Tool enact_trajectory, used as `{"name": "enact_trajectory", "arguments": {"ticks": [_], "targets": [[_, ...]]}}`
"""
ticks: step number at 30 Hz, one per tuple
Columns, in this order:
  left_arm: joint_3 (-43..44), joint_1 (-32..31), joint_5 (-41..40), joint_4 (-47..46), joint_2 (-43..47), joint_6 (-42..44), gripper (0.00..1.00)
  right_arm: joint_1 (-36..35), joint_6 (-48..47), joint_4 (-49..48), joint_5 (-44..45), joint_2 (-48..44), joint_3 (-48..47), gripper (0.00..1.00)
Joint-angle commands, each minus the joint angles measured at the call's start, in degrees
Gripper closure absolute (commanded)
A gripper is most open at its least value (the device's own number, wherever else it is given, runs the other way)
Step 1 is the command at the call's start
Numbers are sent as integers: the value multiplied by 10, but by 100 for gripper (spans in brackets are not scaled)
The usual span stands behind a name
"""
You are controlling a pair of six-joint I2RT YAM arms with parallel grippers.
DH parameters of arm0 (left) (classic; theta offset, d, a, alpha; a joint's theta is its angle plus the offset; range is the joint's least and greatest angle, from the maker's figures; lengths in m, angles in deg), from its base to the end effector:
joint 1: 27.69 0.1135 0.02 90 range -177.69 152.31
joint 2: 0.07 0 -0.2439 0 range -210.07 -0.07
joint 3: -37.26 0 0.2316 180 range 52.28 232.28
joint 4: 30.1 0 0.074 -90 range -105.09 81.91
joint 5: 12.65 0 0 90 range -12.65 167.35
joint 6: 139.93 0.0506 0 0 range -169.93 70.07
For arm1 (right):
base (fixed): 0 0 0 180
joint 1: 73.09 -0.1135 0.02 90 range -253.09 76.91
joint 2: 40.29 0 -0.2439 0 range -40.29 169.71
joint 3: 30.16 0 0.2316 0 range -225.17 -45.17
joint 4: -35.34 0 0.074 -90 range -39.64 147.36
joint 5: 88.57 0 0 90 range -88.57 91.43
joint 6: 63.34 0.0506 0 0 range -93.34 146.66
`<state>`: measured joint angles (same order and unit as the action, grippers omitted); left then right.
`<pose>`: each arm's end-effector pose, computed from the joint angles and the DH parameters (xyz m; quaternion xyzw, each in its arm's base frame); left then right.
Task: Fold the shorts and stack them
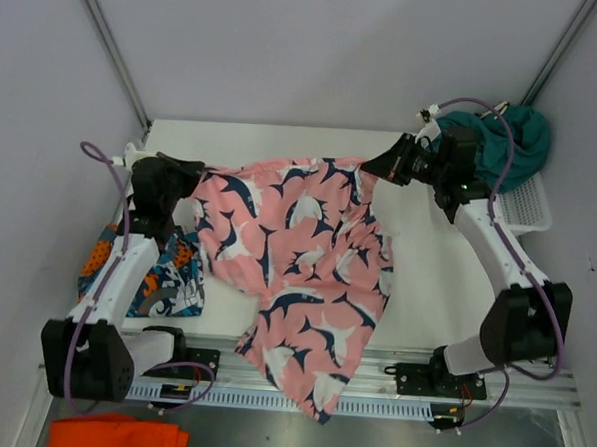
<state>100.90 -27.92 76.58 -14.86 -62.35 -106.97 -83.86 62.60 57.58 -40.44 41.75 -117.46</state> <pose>0.2590 -0.0004 0.3050 -0.3782 0.6906 -0.2908 0.5436 0.3116 0.0937 0.3437 -0.0439 0.7790 0.4839 0.3963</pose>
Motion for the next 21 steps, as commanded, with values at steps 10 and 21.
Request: {"name": "enact_trajectory", "arguments": {"ticks": [10,21], "targets": [[14,-12,-134,-168,-72,1,100,25,12,-127,-28,337,-278,100],[76,-42,-98,-220,-165,54,100,52,129,-226,-62,584,-531,100]]}}
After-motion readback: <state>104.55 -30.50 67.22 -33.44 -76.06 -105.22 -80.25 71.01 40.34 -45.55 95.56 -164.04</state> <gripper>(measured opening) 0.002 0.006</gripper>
